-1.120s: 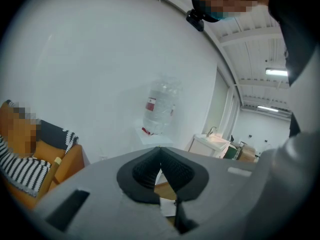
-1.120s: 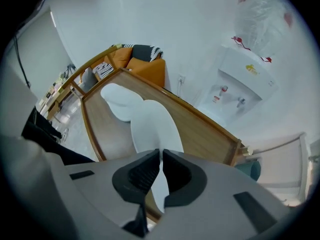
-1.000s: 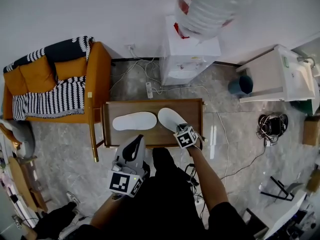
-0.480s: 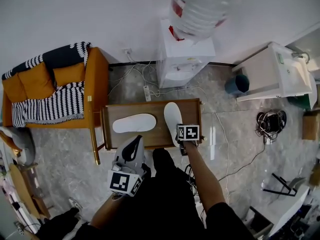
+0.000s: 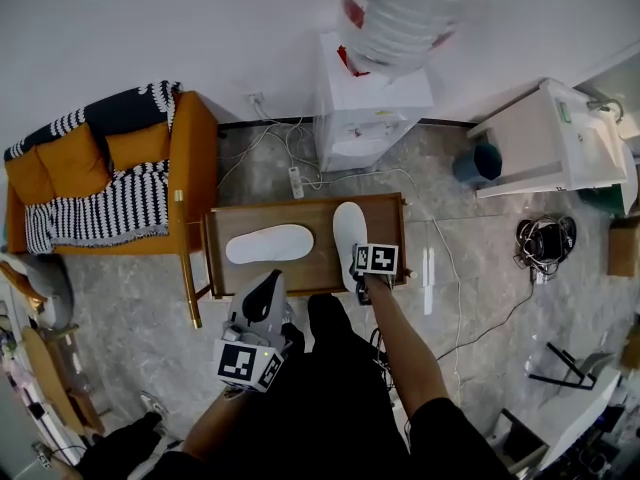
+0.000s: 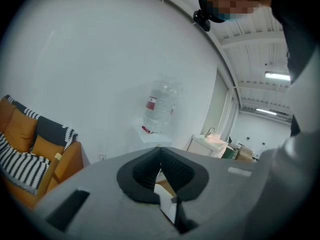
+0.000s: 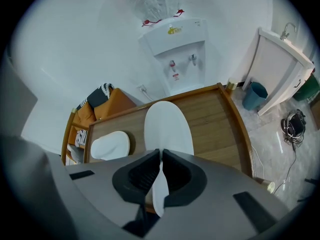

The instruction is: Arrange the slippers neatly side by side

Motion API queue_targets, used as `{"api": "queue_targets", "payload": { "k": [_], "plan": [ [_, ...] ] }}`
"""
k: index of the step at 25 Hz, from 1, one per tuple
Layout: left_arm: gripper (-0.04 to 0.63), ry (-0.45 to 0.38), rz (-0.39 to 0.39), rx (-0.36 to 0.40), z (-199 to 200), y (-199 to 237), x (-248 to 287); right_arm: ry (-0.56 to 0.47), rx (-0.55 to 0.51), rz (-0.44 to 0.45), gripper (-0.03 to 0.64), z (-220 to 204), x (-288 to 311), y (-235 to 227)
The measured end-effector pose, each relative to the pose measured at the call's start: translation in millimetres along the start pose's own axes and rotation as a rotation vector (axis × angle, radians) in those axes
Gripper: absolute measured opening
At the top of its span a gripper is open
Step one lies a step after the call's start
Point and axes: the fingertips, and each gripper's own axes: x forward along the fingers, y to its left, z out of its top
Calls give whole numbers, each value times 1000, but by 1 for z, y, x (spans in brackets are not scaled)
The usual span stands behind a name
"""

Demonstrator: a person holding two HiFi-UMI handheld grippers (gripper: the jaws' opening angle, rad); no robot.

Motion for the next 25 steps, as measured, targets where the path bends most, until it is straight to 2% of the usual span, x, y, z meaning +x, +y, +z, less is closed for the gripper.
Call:
{"api": "queue_targets", "payload": {
  "k": [18, 19, 20, 21, 25],
  "plan": [
    [12, 23, 47, 19, -5, 1, 4, 3, -46, 18, 28, 2, 14, 2],
    [12, 23, 52, 19, -4, 0, 4, 3, -49, 23, 40, 2, 14, 3],
    [11, 22, 56, 19, -4, 0, 5, 5, -51, 28, 90, 2, 14, 3],
    [12, 22, 60, 18, -4, -1, 5, 7, -52, 31, 108, 2, 14, 3],
    [12, 17, 69, 21, -3, -3, 10, -6, -69, 38, 118, 6, 5, 6]
  ]
}}
